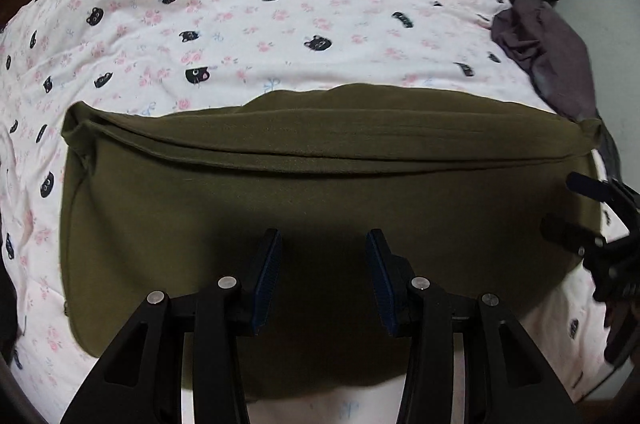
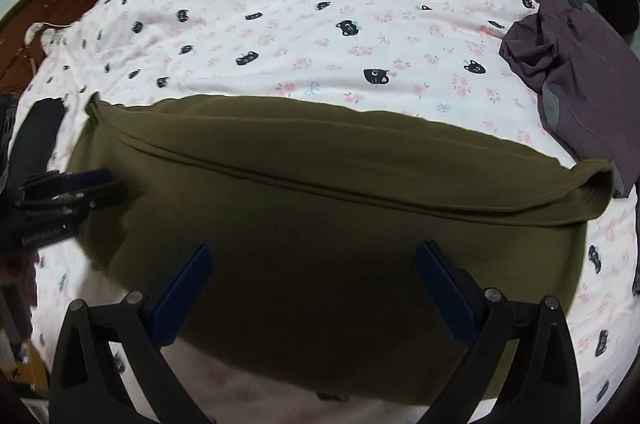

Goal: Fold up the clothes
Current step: 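Open both grippers to release the folded hoodie, then press the folded hoodie edge flat with both grippers, then grasp the olive hoodie's end with the right gripper and lift it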

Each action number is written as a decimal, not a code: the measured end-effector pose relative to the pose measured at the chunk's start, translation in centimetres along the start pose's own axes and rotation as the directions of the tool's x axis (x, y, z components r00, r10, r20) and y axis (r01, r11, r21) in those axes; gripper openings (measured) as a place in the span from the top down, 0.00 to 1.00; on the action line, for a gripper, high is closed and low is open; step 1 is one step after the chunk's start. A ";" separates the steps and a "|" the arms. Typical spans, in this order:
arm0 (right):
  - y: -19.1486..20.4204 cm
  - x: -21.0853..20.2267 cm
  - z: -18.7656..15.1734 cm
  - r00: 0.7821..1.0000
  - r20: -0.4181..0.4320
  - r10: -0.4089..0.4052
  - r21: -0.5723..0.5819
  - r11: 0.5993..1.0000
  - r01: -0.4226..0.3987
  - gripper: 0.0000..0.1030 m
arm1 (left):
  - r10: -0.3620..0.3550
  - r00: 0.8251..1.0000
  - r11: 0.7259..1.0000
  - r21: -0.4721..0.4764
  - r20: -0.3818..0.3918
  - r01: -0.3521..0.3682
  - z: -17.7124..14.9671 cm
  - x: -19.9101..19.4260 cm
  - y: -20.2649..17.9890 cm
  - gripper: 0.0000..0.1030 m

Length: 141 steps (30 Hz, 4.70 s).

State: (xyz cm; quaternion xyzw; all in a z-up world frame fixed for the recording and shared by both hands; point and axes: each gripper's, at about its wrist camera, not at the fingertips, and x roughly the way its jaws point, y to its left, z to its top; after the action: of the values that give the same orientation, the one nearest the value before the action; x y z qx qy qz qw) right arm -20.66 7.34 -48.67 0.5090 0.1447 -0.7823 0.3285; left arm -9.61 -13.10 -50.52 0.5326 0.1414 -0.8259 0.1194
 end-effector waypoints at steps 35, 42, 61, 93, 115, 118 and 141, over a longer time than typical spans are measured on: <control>-0.2 4.0 8.2 0.999 0.017 -0.028 -0.128 0.991 0.030 0.00 | 0.008 0.998 0.993 0.120 0.057 -0.015 8.4 2.3 -3.4 0.62; -4.7 7.7 11.0 0.997 -0.063 -0.053 -0.024 0.998 0.052 0.00 | 0.029 0.999 0.991 0.129 0.018 -0.031 9.1 5.6 -3.5 0.54; -6.7 -0.2 5.6 0.999 0.051 0.015 0.153 0.988 -0.022 0.00 | 0.094 0.995 0.996 0.009 -0.014 -0.094 3.7 4.4 -5.1 0.43; -20.7 1.1 -9.9 0.935 0.019 0.353 0.564 0.769 -0.302 0.00 | 0.122 0.989 0.991 -0.058 0.082 -0.117 3.6 3.4 -5.8 0.31; -19.6 2.8 -9.2 0.938 0.053 0.344 0.624 0.722 -0.300 0.74 | 0.161 0.984 0.987 -0.033 0.080 -0.159 1.7 4.1 -5.2 0.30; -20.0 2.2 -8.8 0.933 0.070 0.352 0.623 0.716 -0.316 0.77 | 0.162 0.984 0.987 -0.032 0.075 -0.160 1.7 4.2 -5.2 0.30; -16.0 -7.1 -4.2 0.936 0.156 0.317 0.470 0.809 -0.352 0.84 | 0.119 0.979 0.993 -0.046 0.164 -0.113 4.5 3.4 -6.2 0.26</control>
State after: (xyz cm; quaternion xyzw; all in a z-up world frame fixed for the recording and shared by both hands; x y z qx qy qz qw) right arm -26.40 24.20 -45.87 0.5652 -0.1619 -0.7404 0.3258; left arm -16.94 -9.08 -51.21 0.4669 0.1146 -0.8564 0.1882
